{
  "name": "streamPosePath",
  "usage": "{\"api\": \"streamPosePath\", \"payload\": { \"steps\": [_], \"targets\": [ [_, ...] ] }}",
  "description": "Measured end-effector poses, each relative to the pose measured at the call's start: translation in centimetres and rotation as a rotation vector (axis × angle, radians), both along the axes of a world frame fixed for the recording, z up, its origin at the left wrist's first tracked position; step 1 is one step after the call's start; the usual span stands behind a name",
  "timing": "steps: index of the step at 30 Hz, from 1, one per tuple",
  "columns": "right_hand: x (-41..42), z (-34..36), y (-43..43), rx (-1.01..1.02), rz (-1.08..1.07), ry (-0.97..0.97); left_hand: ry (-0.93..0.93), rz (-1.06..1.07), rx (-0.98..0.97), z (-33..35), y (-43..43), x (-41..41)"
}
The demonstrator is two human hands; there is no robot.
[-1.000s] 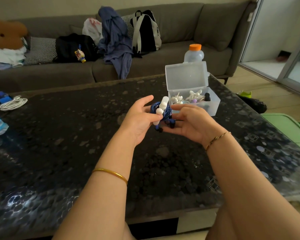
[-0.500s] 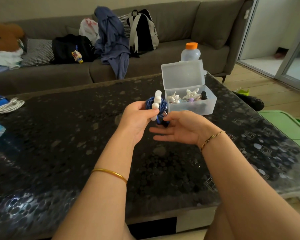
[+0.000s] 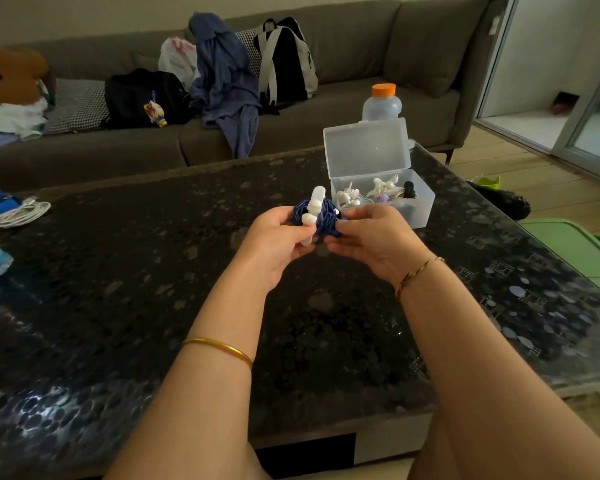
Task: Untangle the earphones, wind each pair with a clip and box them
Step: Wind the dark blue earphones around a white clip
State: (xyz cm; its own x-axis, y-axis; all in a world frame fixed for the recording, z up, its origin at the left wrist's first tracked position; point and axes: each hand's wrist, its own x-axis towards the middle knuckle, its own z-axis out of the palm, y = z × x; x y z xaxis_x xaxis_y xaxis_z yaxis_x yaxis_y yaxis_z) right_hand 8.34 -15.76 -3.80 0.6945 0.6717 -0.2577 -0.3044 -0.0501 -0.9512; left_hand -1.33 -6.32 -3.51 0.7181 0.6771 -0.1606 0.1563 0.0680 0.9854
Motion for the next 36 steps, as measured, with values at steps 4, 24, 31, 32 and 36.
{"api": "streamPosePath", "payload": {
  "steps": [4, 24, 31, 32, 36],
  "targets": [
    [0.3, -0.1, -0.1, -0.064, -0.03, -0.205, 0.052, -0.052, 0.013, 0.1, 0.0, 0.2],
    [3.3, -1.0, -3.2, 0.139, 0.194, -0.277, 0.149, -0.293, -0.01, 0.8, -0.3, 1.9],
    [6.2, -0.8, -4.2, 0.19, 0.131, -0.209, 0.196, -0.27, 0.09, 1.7, -0.4, 6.0],
    [6.9, -0.7, -4.2, 0.197, 0.104, -0.205, 0.203, -0.261, 0.102, 2.0, -0.3, 6.9],
    [10.3, 0.2, -3.1, 0.096, -0.041, -0.281, 0.225, -0.152, 0.191, 2.7, 0.7, 11.3]
  ]
}}
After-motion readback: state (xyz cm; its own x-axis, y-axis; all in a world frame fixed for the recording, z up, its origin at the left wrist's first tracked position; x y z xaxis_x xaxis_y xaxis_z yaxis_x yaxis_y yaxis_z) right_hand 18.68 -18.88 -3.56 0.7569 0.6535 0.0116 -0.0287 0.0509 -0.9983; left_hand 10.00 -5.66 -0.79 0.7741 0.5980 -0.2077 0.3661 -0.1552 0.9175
